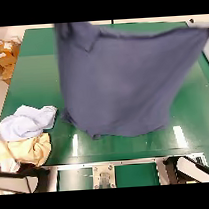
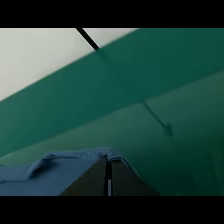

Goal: Fold the shirts.

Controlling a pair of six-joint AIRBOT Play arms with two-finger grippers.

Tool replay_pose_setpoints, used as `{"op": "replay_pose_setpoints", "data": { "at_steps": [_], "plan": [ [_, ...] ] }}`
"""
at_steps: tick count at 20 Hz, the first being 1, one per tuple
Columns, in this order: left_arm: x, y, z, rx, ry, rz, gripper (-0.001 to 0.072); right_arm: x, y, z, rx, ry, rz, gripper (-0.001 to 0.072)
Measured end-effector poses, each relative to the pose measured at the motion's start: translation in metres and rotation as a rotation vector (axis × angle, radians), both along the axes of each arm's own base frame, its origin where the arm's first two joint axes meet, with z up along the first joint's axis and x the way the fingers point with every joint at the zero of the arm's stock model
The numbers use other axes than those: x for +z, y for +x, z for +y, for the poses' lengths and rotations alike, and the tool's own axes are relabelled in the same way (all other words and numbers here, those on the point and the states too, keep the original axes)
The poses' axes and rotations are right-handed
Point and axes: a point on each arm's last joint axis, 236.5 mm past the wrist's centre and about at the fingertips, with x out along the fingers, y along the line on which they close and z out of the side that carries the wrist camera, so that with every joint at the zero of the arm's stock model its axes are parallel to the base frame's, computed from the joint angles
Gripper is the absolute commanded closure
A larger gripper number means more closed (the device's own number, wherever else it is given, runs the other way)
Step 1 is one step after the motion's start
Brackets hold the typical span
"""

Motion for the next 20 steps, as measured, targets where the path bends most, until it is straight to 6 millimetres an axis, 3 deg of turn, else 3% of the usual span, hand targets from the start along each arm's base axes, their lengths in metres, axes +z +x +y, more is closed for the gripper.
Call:
{"op": "replay_pose_setpoints", "data": {
  "at_steps": [3,5,6,7,8,9,10,11,14,18,20],
  "plan": [
    [-0.086,0.025,-0.037,-0.048,0.002,0.132,0.0688,-0.087,0.034,-0.008,0.003,0.070,0.146,0.0697],
    [-0.133,0.032,-0.050,-0.060,0.007,0.209,0.0686,-0.134,0.046,-0.011,0.002,0.103,0.223,0.0686],
    [-0.149,0.036,-0.052,-0.054,0.002,0.239,0.0509,-0.154,0.050,-0.013,-0.001,0.118,0.256,0.0540],
    [-0.161,0.038,-0.052,-0.049,-0.002,0.267,0.0184,-0.168,0.052,-0.014,-0.002,0.127,0.278,0.0362],
    [-0.171,0.038,-0.052,-0.046,-0.007,0.294,0.0130,-0.180,0.052,-0.015,-0.004,0.135,0.298,0.0319],
    [-0.176,0.038,-0.049,-0.041,-0.015,0.323,0.0130,-0.188,0.051,-0.021,-0.010,0.140,0.315,0.0323],
    [-0.178,0.037,-0.041,-0.037,-0.018,0.347,0.0196,-0.192,0.049,-0.029,-0.015,0.138,0.328,0.0332],
    [-0.178,0.035,-0.031,-0.035,-0.018,0.375,0.0357,-0.192,0.044,-0.037,-0.013,0.139,0.343,0.0408],
    [-0.173,0.019,0.007,-0.049,-0.008,0.482,0.0689,-0.193,0.010,-0.069,-0.010,0.144,0.417,0.0431],
    [-0.173,-0.013,0.058,-0.069,0.016,0.625,0.0689,-0.200,-0.065,-0.095,-0.021,0.159,0.559,0.0415],
    [-0.179,-0.033,0.075,-0.099,0.033,0.706,0.0690,-0.214,-0.112,-0.098,-0.032,0.146,0.665,0.0322]
  ]
}}
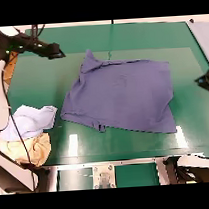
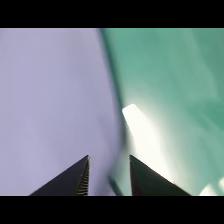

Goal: Fold the shirts.

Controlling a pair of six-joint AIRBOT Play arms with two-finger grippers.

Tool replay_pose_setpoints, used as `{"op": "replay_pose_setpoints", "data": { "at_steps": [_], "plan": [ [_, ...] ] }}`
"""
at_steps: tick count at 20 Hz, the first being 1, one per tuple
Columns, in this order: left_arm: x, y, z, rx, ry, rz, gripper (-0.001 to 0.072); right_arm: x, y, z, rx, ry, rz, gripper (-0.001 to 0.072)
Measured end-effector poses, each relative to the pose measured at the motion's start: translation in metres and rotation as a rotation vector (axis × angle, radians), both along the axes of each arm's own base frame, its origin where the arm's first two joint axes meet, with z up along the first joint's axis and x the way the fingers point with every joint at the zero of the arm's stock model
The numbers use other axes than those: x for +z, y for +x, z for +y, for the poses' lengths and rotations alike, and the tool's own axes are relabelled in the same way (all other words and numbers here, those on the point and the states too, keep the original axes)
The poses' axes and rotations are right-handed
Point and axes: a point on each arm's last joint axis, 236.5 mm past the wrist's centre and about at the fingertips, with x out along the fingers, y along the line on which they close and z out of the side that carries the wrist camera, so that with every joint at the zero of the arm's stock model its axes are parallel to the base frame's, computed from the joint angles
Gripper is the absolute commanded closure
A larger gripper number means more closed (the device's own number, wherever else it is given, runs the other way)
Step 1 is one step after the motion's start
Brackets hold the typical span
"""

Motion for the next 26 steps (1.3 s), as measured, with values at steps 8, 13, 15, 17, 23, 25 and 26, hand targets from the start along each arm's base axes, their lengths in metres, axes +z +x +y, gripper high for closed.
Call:
{"op": "replay_pose_setpoints", "data": {
  "at_steps": [8,13,15,17,23,25,26],
  "plan": [
    [-0.056,-0.062,0.033,-0.056,-0.050,0.297,0.0690,-0.079,-0.127,0.073,0.131,0.137,0.309,0.0301],
    [-0.071,-0.081,0.034,-0.080,-0.075,0.375,0.0689,-0.105,-0.145,0.112,0.238,0.160,0.370,0.0305],
    [-0.073,-0.085,0.033,-0.088,-0.079,0.387,0.0689,-0.108,-0.145,0.126,0.287,0.172,0.382,0.0377],
    [-0.074,-0.086,0.034,-0.090,-0.080,0.393,0.0689,-0.110,-0.146,0.134,0.333,0.166,0.392,0.0515],
    [-0.073,-0.091,0.035,-0.096,-0.070,0.406,0.0690,-0.097,-0.121,0.122,0.381,0.090,0.342,0.0698],
    [-0.070,-0.092,0.041,-0.076,-0.037,0.399,0.0691,-0.089,-0.101,0.105,0.334,0.034,0.299,0.0698],
    [-0.067,-0.093,0.043,-0.061,-0.020,0.393,0.0690,-0.086,-0.092,0.094,0.295,0.004,0.279,0.0697]
  ]
}}
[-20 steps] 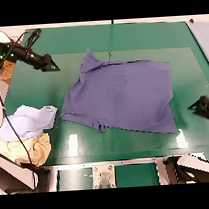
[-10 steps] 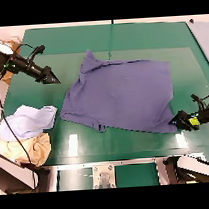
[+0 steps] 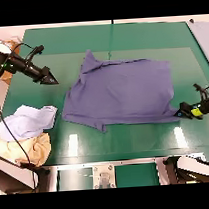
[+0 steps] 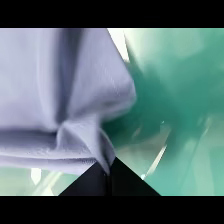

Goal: Fold the shirts.

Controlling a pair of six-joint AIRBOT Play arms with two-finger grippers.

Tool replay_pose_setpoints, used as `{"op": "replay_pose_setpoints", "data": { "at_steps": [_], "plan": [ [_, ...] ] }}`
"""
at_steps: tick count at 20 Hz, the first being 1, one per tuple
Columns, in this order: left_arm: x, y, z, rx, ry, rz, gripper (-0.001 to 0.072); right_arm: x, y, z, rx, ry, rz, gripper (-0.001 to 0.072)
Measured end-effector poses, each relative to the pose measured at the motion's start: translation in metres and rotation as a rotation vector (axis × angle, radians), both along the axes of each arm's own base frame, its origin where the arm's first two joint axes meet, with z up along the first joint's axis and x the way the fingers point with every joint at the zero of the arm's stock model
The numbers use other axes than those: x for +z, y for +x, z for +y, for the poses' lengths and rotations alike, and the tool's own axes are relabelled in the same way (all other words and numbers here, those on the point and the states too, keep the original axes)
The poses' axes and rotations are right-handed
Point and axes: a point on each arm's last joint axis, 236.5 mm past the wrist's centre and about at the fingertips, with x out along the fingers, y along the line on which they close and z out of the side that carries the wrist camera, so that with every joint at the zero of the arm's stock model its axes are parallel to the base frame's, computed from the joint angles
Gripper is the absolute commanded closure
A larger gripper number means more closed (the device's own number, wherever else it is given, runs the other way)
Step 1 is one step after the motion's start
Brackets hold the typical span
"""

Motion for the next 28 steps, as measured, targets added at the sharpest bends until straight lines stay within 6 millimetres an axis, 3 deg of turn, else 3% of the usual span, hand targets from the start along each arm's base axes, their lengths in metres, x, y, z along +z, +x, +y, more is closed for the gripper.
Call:
{"op": "replay_pose_setpoints", "data": {
  "at_steps": [4,5,6,7,8,11,15,18,22,23,24,25,28],
  "plan": [
    [0.001,-0.019,0.004,0.059,0.040,0.020,0.0685,0.005,0.022,-0.034,-0.104,-0.085,-0.072,0.0697],
    [-0.006,-0.029,0.003,0.076,0.044,0.054,0.0487,0.004,0.025,-0.038,-0.114,-0.095,-0.081,0.0697],
    [-0.013,-0.040,0.002,0.092,0.044,0.093,0.0173,0.003,0.028,-0.041,-0.122,-0.099,-0.085,0.0698],
    [-0.021,-0.054,0.000,0.107,0.041,0.143,0.0142,0.000,0.029,-0.043,-0.128,-0.099,-0.085,0.0697],
    [-0.030,-0.067,-0.003,0.122,0.036,0.192,0.0181,-0.003,0.030,-0.043,-0.132,-0.097,-0.083,0.0698],
    [-0.053,-0.106,-0.014,0.162,0.009,0.323,0.0178,-0.011,0.031,-0.045,-0.138,-0.088,-0.069,0.0698],
    [-0.085,-0.141,-0.037,0.220,-0.007,0.403,0.0178,-0.017,0.034,-0.045,-0.135,-0.083,-0.070,0.0698],
    [-0.112,-0.154,-0.058,0.259,0.022,0.407,0.0178,-0.017,0.037,-0.043,-0.133,-0.080,-0.079,0.0697],
    [-0.123,-0.158,-0.077,0.297,0.023,0.395,0.0180,-0.018,0.038,-0.043,-0.133,-0.079,-0.085,0.0697],
    [-0.125,-0.158,-0.078,0.303,0.025,0.390,0.0328,-0.018,0.039,-0.044,-0.134,-0.080,-0.087,0.0697],
    [-0.129,-0.155,-0.078,0.312,0.035,0.375,0.0594,-0.017,0.039,-0.044,-0.134,-0.081,-0.088,0.0697],
    [-0.134,-0.152,-0.075,0.320,0.052,0.354,0.0687,-0.017,0.039,-0.044,-0.134,-0.081,-0.089,0.0698],
    [-0.132,-0.143,-0.076,0.313,0.053,0.314,0.0690,-0.017,0.041,-0.042,-0.138,-0.074,-0.095,0.0698]
  ]
}}
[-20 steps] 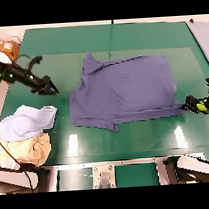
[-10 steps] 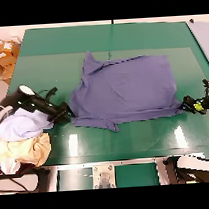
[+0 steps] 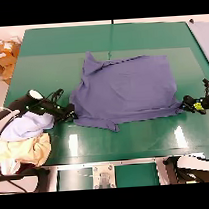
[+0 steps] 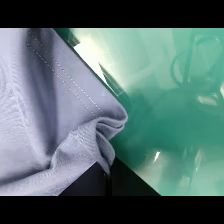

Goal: Fold the shirts.

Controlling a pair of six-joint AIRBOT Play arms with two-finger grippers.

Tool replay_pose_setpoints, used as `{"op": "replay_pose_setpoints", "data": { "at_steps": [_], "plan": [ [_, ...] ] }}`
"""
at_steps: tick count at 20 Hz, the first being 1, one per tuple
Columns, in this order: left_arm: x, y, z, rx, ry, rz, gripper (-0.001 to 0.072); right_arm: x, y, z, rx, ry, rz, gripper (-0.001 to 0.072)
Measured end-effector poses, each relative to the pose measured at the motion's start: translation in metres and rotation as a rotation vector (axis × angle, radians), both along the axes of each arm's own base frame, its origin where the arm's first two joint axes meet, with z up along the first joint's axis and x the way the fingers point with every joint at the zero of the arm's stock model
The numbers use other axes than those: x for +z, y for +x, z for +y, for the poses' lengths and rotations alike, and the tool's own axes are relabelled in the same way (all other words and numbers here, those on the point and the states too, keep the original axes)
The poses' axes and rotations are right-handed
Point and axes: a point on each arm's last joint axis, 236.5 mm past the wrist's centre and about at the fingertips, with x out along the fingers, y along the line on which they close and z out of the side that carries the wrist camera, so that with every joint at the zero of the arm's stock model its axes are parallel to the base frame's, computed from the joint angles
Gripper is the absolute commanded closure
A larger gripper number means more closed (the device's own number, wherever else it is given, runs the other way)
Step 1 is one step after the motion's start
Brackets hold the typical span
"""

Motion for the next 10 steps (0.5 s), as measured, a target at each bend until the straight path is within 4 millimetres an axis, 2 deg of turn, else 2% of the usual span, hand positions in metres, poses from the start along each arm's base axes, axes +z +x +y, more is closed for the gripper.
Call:
{"op": "replay_pose_setpoints", "data": {
  "at_steps": [2,3,5,6,7,10],
  "plan": [
    [0.008,0.019,0.004,-0.012,0.025,-0.075,0.0690,0.005,0.007,0.006,-0.003,0.018,-0.021,0.0698],
    [0.020,0.029,0.003,-0.020,0.018,-0.111,0.0690,0.010,0.012,0.012,0.003,0.030,-0.039,0.0698],
    [0.062,0.052,-0.004,-0.049,-0.013,-0.215,0.0689,0.034,0.033,0.027,0.034,0.046,-0.111,0.0698],
    [0.088,0.065,-0.005,-0.067,-0.017,-0.282,0.0689,0.054,0.048,0.038,0.061,0.055,-0.162,0.0698],
    [0.123,0.082,-0.006,-0.077,-0.021,-0.377,0.0689,0.077,0.060,0.048,0.093,0.062,-0.215,0.0698],
    [0.247,0.115,-0.005,-0.104,-0.005,-0.685,0.0689,0.184,0.097,0.077,0.153,0.072,-0.437,0.0698]
  ]
}}
